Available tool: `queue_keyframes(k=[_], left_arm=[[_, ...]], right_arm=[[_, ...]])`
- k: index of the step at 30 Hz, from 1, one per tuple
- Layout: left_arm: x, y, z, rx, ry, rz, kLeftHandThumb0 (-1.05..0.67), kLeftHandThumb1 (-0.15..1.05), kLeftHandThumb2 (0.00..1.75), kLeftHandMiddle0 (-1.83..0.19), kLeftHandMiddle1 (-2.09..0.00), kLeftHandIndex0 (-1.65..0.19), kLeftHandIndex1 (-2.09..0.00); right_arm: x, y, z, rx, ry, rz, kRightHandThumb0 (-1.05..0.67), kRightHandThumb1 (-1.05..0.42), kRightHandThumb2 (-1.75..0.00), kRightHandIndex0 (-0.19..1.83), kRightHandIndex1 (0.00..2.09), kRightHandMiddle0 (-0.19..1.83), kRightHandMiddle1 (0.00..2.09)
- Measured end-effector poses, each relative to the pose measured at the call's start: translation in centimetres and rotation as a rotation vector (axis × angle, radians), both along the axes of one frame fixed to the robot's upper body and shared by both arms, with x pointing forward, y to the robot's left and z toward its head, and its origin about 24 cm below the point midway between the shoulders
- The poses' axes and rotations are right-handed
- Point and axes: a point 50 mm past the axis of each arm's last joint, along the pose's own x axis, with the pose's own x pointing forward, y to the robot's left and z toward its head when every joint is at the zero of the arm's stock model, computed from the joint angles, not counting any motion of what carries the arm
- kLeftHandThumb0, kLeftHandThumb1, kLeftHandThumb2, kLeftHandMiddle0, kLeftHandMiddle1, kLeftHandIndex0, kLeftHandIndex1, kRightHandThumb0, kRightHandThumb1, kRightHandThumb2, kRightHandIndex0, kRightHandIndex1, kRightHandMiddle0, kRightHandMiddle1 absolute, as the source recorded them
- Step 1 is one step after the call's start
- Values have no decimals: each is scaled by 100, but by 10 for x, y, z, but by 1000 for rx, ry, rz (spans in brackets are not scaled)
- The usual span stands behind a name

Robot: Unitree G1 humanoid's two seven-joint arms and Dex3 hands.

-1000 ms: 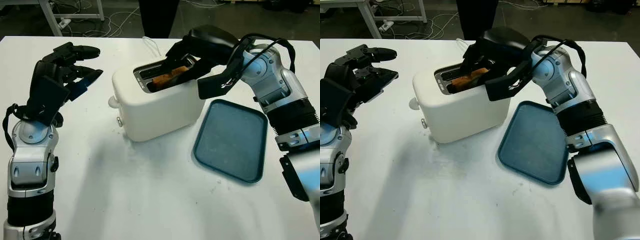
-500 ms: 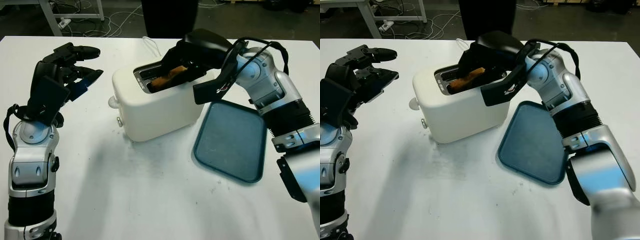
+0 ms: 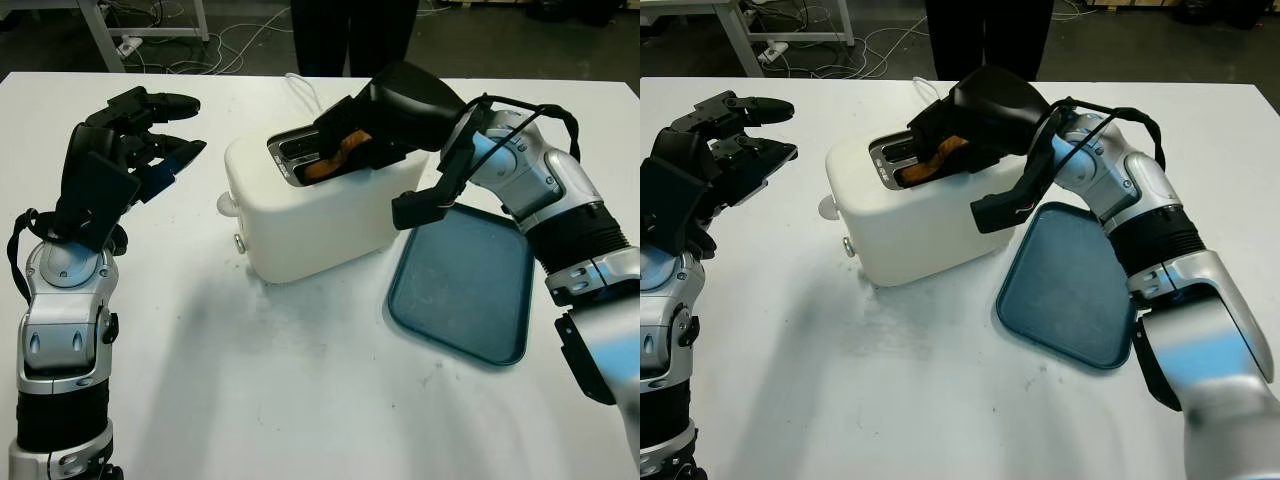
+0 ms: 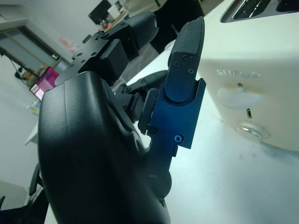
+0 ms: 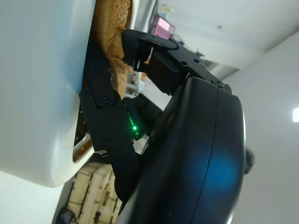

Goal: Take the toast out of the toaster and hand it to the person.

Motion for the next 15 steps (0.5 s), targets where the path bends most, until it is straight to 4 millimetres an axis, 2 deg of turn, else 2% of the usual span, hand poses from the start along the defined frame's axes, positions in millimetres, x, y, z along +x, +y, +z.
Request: queue_keyframes(k=[3,9,15], left_arm=[[0,0,0,0,0,0,-56,88,0,-60,-93,-63,-60],[0,0,0,0,0,0,-56,88,0,-59,-93,-63,-60],[0,0,0,0,1,0,-56,88,0,-60,-93,-63,-60]], right_arm=[[4,-6,12,64,8,-25,-41,-92,-30,114,175,85,175],[15,-27,54,275,83,-95,-40,-92,-34,105,175,81,175],[27,-55,73,460,131,-195,-54,-92,-36,111,175,86,175]])
